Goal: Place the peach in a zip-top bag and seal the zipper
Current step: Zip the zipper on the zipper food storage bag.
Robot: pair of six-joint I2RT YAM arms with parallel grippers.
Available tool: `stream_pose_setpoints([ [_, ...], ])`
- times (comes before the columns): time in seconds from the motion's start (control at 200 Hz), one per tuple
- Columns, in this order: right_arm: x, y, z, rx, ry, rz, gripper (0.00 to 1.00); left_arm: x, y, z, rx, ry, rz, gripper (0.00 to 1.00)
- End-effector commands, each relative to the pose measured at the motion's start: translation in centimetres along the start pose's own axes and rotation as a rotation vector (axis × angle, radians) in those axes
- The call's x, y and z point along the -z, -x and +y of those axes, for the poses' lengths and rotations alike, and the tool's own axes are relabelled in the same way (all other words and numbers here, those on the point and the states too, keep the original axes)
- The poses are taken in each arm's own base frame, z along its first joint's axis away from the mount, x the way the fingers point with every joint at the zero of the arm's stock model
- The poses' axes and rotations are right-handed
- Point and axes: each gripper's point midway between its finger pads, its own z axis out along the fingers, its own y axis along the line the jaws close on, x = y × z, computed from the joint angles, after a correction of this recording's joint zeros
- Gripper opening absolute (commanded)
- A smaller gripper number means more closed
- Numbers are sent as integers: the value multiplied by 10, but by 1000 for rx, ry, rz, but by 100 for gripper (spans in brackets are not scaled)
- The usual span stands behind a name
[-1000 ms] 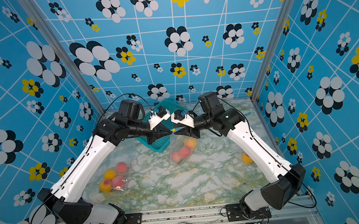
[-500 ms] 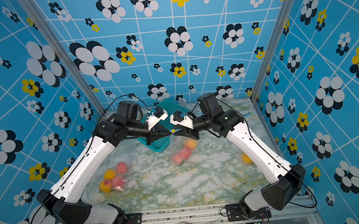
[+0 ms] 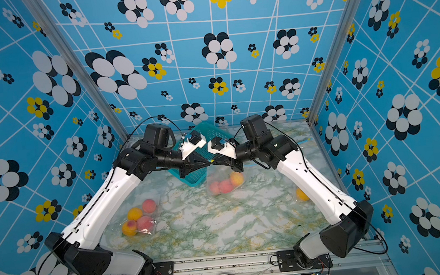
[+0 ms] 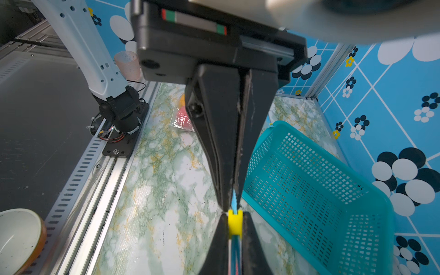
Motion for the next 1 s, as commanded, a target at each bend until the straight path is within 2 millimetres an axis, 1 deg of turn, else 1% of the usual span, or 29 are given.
stream_pose_setpoints([
  [0.0, 3, -11, -6, -46, -26, 46, 8, 10, 10, -4, -44, 28, -30, 0],
  [0.05, 6, -18, -9, -77, -33, 62, 8, 11, 7, -2, -42, 43, -22, 0],
  [0.055, 9, -13, -12, -69, -42, 55, 7, 11, 7, -2, -42, 45, -22, 0],
  [0.065, 13, -9, -14, -65, -51, 49, 7, 11, 7, -1, -41, 48, -20, 0],
  [0.105, 18, -11, -17, -79, -64, 56, 7, 12, 4, 1, -38, 60, -14, 0],
  [0.195, 29, -21, -21, -118, -92, 89, 7, 15, -1, 7, -32, 93, -12, 0],
  [0.315, 41, -40, -22, -163, -138, 161, 6, 23, -3, 17, -18, 130, -28, 0],
  [0.37, 50, -46, -28, -186, -185, 187, 6, 25, -4, 20, -10, 140, -35, 0],
  [0.38, 48, -55, -26, -206, -182, 204, 6, 25, -4, 21, -9, 141, -36, 0],
  [0.405, 50, -62, -28, -226, -201, 224, 6, 26, -5, 23, -4, 147, -37, 0],
  [0.56, 79, -95, -46, -361, -378, 316, 6, 30, -11, 29, 18, 172, -40, 0],
  [0.655, 100, -111, -52, -436, -472, 351, 6, 31, -17, 34, 34, 186, -43, 0],
  [0.715, 112, -117, -54, -471, -518, 356, 6, 32, -19, 37, 46, 195, -47, 0],
  [0.81, 128, -127, -52, -507, -575, 389, 6, 36, -20, 46, 68, 230, -58, 0],
  [0.995, 152, -140, -46, -553, -666, 440, 6, 37, -20, 56, 99, 251, -96, 0],
])
